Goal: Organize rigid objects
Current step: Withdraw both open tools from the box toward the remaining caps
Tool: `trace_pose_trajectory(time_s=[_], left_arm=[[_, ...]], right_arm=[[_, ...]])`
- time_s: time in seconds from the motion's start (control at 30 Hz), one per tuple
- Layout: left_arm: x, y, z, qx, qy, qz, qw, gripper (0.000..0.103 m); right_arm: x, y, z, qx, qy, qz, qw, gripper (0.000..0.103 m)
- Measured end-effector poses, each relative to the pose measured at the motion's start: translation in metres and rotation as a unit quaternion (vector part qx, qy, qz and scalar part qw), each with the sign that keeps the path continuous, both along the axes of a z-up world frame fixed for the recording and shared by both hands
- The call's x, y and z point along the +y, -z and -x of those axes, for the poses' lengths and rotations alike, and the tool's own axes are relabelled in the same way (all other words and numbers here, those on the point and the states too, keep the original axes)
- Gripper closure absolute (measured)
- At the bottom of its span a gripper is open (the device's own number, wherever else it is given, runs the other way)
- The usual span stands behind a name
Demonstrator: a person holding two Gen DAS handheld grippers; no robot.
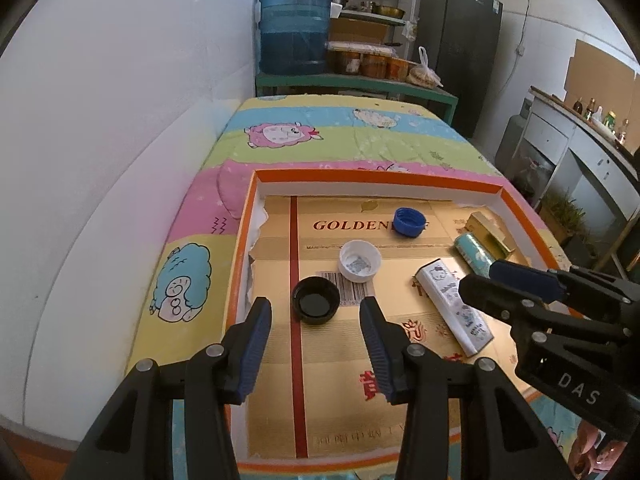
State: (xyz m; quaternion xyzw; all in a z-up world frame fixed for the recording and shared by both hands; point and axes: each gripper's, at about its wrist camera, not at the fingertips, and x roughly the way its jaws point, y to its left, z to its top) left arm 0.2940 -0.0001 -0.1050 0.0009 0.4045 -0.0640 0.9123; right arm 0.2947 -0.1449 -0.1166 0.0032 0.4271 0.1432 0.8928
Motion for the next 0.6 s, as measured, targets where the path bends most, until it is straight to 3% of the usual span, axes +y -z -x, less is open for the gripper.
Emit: trace_pose_trajectory(time_s=[0.6], left_arm=[[0.004, -0.023, 0.040, -0.021, 0.007, 0.017, 0.9996, 0.057]], right_arm=[[0.000, -0.018, 0.044, -0.009, 0.008, 0.008, 1.000, 0.068]])
